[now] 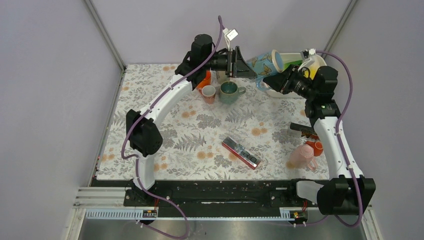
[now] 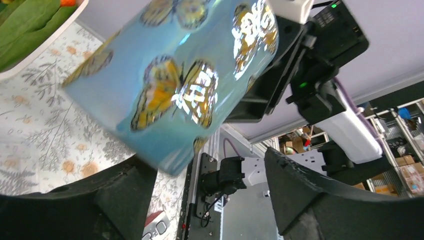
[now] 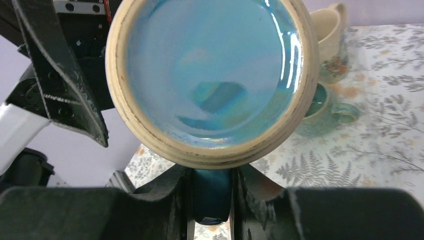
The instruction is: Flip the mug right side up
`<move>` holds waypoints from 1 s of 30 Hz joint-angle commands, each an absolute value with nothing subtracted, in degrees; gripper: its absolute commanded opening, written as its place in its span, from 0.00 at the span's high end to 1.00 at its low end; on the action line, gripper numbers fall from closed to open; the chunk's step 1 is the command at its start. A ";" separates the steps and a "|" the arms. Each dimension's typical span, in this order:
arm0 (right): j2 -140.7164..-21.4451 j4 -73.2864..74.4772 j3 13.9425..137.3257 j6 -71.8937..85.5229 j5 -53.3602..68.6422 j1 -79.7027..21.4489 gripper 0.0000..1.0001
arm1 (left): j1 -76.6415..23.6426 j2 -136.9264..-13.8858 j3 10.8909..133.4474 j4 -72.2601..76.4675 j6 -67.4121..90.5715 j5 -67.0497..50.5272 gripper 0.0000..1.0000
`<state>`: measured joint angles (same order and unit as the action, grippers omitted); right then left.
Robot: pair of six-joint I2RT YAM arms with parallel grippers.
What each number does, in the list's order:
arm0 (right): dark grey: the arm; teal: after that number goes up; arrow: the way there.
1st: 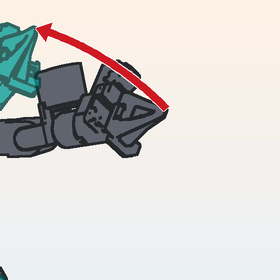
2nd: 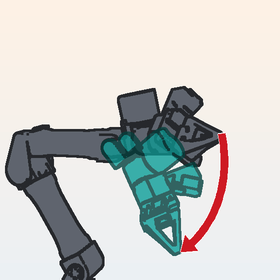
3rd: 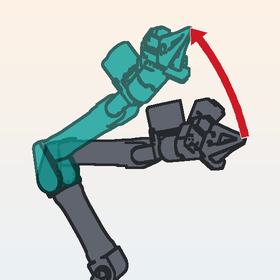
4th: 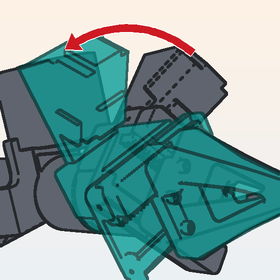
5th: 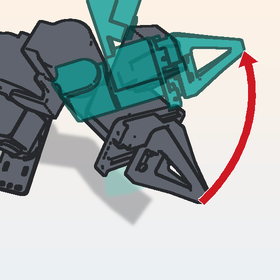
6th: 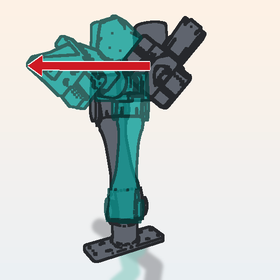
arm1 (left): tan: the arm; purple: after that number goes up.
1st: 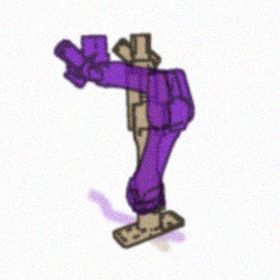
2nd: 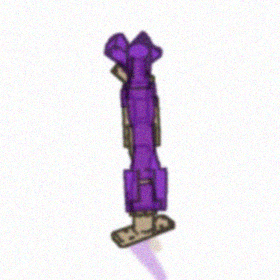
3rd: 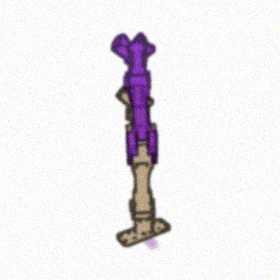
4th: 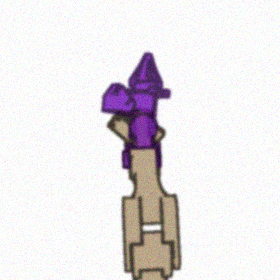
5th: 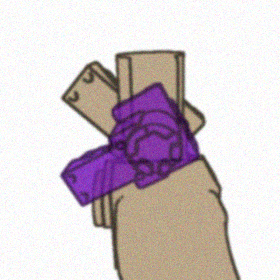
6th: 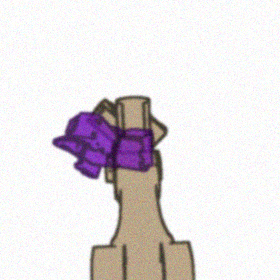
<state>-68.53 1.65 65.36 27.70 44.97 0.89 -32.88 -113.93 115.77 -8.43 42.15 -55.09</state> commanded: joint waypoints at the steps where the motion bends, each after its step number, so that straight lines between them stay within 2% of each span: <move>1: -65.58 -13.60 65.16 34.06 48.48 -1.77 1.00 | -32.89 -112.14 117.02 4.48 51.48 -58.76 0.24; 4: -66.19 -15.14 63.52 35.60 48.29 -2.22 1.00 | -33.04 -112.28 117.87 5.66 52.77 -59.54 0.32; 6: -66.85 -16.03 62.62 36.56 48.37 -2.90 1.00 | -32.98 -112.31 118.29 5.05 52.20 -59.33 0.41; 8: -67.33 -17.22 61.67 37.47 48.11 -4.00 1.00 | -32.89 -112.52 118.67 4.02 51.25 -59.37 0.58; 11: -67.97 -17.23 60.35 37.09 47.37 -5.27 1.00 | -32.82 -112.62 118.44 2.79 50.16 -58.96 0.95; 12: -68.23 -17.04 59.85 37.13 47.30 -5.47 1.00 | -32.64 -112.68 118.35 1.91 49.40 -58.57 1.00; 16: -68.69 -16.25 56.42 36.56 45.80 -5.62 1.00 | -31.83 -112.46 117.87 -5.52 43.26 -55.67 1.00; 18: -68.64 -15.09 53.99 35.62 43.98 -5.62 0.88 | -31.82 -112.00 118.09 -13.66 35.47 -51.46 1.00; 20: -68.61 -13.70 51.57 34.94 42.07 -5.69 0.69 | -32.11 -111.54 117.41 -21.72 27.48 -44.81 1.00; 23: -69.62 -12.56 48.38 33.55 41.63 -5.79 0.54 | -32.41 -110.87 114.95 -28.72 20.65 -36.73 1.00; 30: -74.46 -11.91 44.62 32.97 41.84 -5.94 0.46 | -33.96 -109.32 107.43 -32.04 16.05 -29.23 1.00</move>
